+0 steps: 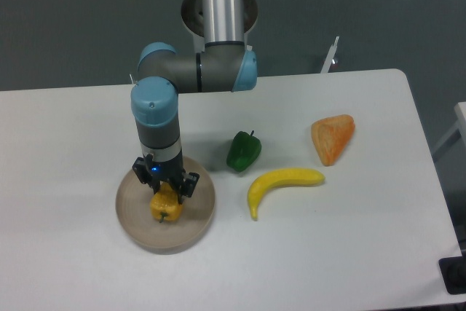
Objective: Pick up the yellow pepper from the plate
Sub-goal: 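Lift the yellow pepper off the plate and carry it toward the banana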
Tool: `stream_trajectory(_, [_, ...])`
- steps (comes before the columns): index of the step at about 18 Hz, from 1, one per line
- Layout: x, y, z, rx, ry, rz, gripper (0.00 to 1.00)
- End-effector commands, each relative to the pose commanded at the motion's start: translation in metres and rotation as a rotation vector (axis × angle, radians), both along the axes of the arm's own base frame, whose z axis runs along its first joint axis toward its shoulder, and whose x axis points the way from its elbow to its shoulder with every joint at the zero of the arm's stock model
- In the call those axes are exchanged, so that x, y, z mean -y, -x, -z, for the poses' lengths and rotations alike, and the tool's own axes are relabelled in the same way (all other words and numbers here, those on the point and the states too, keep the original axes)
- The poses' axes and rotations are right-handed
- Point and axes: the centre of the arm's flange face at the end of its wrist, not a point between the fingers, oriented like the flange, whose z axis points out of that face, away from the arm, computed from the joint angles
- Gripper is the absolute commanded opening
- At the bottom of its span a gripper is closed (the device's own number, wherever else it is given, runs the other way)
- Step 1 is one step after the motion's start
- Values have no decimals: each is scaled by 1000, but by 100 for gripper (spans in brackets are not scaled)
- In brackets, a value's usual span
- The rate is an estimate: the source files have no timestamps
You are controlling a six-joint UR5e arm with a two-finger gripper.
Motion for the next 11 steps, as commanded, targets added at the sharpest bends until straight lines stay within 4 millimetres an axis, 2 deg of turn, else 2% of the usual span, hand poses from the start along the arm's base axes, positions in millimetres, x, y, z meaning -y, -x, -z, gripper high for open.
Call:
stream_trajectory(3, [-18, 14, -48, -39, -87, 6, 44])
stream_trajectory(5, [-15, 36, -66, -88, -105, 23, 44])
stream_trajectory(6, [-8, 66, -78, -118, -106, 13, 44])
stream_trajectory(8, [4, 107, -93, -146, -116, -3, 44])
stream_trajectory(9, [12, 133, -96, -161, -112, -5, 44])
stream_trajectory(11, [25, 169, -98, -183, -81, 21, 44])
